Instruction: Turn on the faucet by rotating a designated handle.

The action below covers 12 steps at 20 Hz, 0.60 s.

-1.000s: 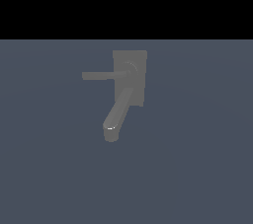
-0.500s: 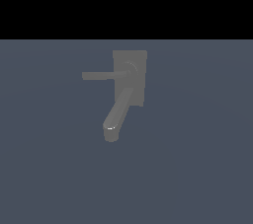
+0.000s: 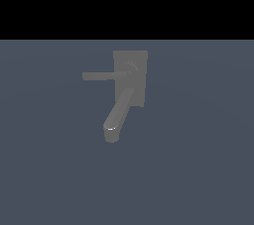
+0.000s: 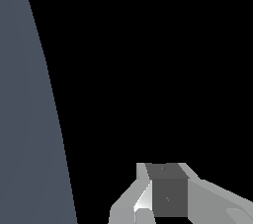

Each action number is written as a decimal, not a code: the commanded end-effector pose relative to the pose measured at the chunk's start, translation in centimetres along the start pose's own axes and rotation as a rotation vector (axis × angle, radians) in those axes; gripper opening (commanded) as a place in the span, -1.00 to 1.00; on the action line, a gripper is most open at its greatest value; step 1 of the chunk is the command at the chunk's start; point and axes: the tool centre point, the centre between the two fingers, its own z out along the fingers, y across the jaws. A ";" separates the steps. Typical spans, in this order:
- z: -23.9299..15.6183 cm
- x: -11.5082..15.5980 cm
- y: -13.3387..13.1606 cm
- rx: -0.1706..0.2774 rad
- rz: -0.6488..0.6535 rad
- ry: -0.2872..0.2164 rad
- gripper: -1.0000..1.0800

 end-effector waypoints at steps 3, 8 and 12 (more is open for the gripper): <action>-2.7 4.1 -2.6 -0.121 -0.122 0.112 -1.00; -5.4 8.3 -7.5 -0.225 -0.276 0.238 -1.00; -7.4 10.9 -12.6 -0.287 -0.412 0.340 -1.00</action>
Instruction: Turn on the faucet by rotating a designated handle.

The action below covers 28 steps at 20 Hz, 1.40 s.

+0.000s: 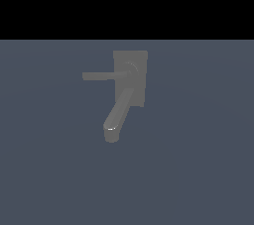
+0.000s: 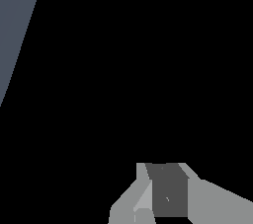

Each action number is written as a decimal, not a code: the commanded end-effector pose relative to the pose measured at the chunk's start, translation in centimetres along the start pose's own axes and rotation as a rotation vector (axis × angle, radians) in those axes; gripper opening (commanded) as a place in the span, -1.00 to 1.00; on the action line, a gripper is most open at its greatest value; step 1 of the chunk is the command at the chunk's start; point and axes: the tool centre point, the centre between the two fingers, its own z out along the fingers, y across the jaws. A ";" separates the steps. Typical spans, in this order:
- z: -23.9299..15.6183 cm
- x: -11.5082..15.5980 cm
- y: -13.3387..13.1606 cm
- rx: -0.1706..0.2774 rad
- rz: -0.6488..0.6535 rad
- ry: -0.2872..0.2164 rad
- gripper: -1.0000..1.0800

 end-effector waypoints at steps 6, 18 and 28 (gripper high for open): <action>-3.9 8.2 -8.6 -0.073 -0.259 0.212 -1.00; -11.1 14.7 -29.6 -0.038 -0.692 0.561 -1.00; -16.0 13.5 -43.3 0.061 -0.937 0.760 -1.00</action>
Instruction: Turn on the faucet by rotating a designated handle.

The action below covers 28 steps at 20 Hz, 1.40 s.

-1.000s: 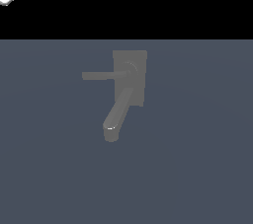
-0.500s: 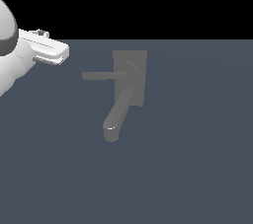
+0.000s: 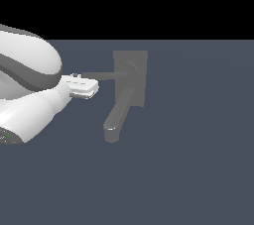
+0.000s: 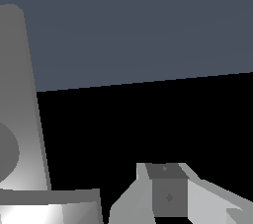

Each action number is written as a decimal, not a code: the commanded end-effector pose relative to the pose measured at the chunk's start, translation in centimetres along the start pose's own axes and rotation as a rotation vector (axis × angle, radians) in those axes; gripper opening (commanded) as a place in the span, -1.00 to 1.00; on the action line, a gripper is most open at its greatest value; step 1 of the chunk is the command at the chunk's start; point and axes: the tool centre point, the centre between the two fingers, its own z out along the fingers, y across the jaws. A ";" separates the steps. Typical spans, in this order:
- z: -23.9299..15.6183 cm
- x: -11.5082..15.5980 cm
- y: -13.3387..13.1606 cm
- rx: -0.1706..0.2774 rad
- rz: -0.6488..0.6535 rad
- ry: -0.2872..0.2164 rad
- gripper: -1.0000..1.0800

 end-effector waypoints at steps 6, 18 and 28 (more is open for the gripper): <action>-0.5 4.3 -3.6 0.038 -0.078 0.093 -1.00; 0.2 4.2 -5.6 0.072 -0.112 0.094 -1.00; 0.5 2.9 -5.7 0.078 -0.118 0.094 -1.00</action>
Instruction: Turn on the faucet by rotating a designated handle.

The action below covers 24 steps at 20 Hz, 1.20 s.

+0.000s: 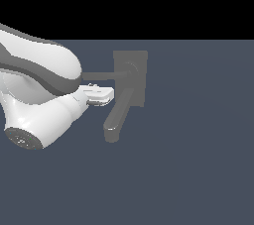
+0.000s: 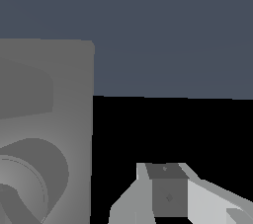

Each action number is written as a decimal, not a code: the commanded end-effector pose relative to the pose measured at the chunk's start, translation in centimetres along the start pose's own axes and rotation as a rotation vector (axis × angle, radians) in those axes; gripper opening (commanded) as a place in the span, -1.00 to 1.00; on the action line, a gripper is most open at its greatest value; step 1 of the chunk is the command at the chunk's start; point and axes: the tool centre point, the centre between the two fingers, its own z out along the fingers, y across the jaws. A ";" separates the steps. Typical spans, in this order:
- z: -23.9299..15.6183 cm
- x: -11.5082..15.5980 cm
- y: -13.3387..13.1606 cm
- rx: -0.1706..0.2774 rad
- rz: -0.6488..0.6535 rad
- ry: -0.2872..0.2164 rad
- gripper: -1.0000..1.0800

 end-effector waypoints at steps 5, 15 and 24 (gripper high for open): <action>0.0 -3.0 0.4 0.000 0.001 0.000 -1.00; 0.0 -5.4 0.1 0.005 -0.003 0.009 -1.00; 0.0 -8.7 -0.8 0.003 -0.002 0.005 -1.00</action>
